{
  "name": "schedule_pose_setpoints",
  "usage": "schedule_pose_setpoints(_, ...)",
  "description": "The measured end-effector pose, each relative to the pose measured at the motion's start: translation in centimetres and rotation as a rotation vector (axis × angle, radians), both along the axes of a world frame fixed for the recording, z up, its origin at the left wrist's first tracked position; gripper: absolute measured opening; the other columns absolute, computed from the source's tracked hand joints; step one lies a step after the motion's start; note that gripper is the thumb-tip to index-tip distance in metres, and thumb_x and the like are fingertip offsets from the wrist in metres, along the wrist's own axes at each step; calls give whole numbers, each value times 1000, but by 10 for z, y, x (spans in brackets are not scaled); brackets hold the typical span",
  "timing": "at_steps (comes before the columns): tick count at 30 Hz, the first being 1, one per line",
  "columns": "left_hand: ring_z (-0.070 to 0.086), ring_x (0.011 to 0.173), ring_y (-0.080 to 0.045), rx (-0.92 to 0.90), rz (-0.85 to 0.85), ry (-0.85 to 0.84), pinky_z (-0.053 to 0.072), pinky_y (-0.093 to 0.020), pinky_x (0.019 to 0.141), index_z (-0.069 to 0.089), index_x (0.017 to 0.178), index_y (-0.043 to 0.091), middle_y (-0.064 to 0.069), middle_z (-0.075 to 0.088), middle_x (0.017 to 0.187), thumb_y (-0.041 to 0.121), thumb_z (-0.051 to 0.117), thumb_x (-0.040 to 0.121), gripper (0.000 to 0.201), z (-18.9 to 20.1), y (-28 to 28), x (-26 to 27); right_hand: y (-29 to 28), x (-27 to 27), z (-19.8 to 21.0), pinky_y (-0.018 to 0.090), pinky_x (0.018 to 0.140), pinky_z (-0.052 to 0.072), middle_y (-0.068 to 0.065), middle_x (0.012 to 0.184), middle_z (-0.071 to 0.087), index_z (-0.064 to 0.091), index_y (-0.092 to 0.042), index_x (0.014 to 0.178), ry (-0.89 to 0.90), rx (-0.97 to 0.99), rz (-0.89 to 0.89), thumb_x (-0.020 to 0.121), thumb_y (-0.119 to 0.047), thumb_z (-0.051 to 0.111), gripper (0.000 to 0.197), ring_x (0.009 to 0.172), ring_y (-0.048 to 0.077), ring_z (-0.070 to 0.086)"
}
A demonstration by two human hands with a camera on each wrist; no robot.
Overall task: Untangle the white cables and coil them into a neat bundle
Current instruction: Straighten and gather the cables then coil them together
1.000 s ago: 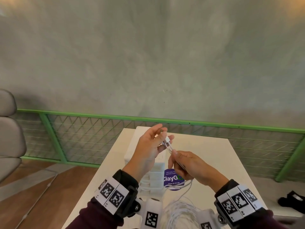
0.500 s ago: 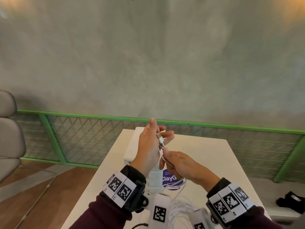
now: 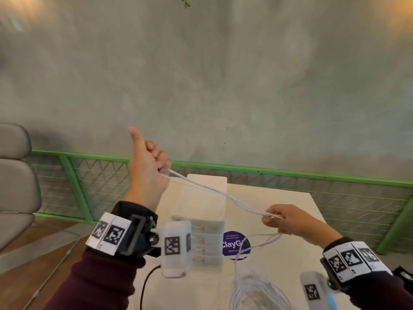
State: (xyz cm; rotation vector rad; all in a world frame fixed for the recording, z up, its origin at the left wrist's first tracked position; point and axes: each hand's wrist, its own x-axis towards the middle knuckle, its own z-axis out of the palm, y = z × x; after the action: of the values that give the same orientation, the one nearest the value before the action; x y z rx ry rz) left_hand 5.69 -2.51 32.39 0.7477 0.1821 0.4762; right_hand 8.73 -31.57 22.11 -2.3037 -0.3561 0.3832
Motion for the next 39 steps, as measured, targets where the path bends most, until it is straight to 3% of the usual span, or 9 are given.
schedule_pose_setpoints(5, 24, 28, -4, 76, -50, 34, 16, -17, 28, 38, 56, 18, 8, 28, 41, 63, 36, 88, 55, -14, -22, 2, 16, -5, 17, 31, 99, 41, -1, 119, 52, 31, -28, 138, 149, -107, 148, 62, -26, 84, 92, 116, 14, 48)
schedule_pose_setpoints(8, 25, 28, -6, 174, -145, 75, 18, -18, 28, 37, 54, 17, 7, 30, 39, 61, 36, 88, 55, -32, -53, -1, 60, -18, 45, 30, 107, 34, -7, 130, 45, 17, -33, 145, 26, 104, 230, 63, -31, 82, 105, 127, 9, 41)
schedule_pose_setpoints(12, 27, 29, -11, 289, -163, 115, 23, -16, 33, 36, 53, 15, 3, 32, 34, 61, 35, 88, 58, -38, -71, -6, 110, -28, 59, 26, 71, 56, 6, 101, 62, 30, -35, 135, 48, 409, 324, 78, -12, 72, 74, 76, 20, 65)
schedule_pose_setpoints(15, 30, 28, -8, 98, -91, 75, 23, -15, 32, 36, 53, 17, 6, 35, 36, 58, 39, 88, 54, -32, -47, -4, 108, -31, 49, 22, 43, 37, -9, 52, 49, 41, -23, 132, 168, 347, 304, 91, -17, 56, 44, 44, 11, 39)
schedule_pose_setpoints(19, 37, 29, -9, 208, -53, 104, 34, -20, 40, 38, 55, 15, 7, 36, 34, 52, 42, 91, 52, -42, -25, -4, 93, -32, 46, 18, 46, 25, -10, 51, 31, 67, -19, 97, 147, 276, 226, 96, -29, 43, 26, 45, 6, 27)
schedule_pose_setpoints(25, 50, 58, -2, 1184, 60, 149, 39, -17, 58, 63, 67, 21, 17, 57, 56, 38, 53, 92, 31, -53, -4, -14, 96, -32, 64, 11, 45, 28, -10, 60, 38, 67, -25, 85, 7, -14, 229, 96, -35, 43, 28, 42, -2, 38)
schedule_pose_setpoints(27, 56, 70, 2, 1331, -126, 113, 41, -8, 65, 67, 84, 25, 18, 63, 75, 36, 50, 93, 22, -51, -12, -19, 102, -32, 66, 11, 48, 29, -13, 61, 41, 68, -22, 91, -29, -104, 271, 96, -33, 43, 28, 54, 0, 40)
schedule_pose_setpoints(34, 41, 56, -7, 1303, -580, 244, 34, -20, 55, 56, 82, 21, 9, 48, 63, 56, 27, 93, 47, -92, -45, -29, 100, -20, 64, 25, 65, 38, 2, 75, 64, 70, -19, 79, -47, -214, 311, 87, -29, 58, 17, 65, 10, 46)
schedule_pose_setpoints(39, 28, 42, -6, 1187, -636, 288, 24, -19, 46, 62, 75, 19, 9, 35, 51, 42, 40, 96, 39, -93, -10, -17, 64, 6, 63, 21, 55, 32, -12, 52, 44, 66, -23, 70, -13, -42, 188, 84, -36, 63, 19, 52, 8, 37)
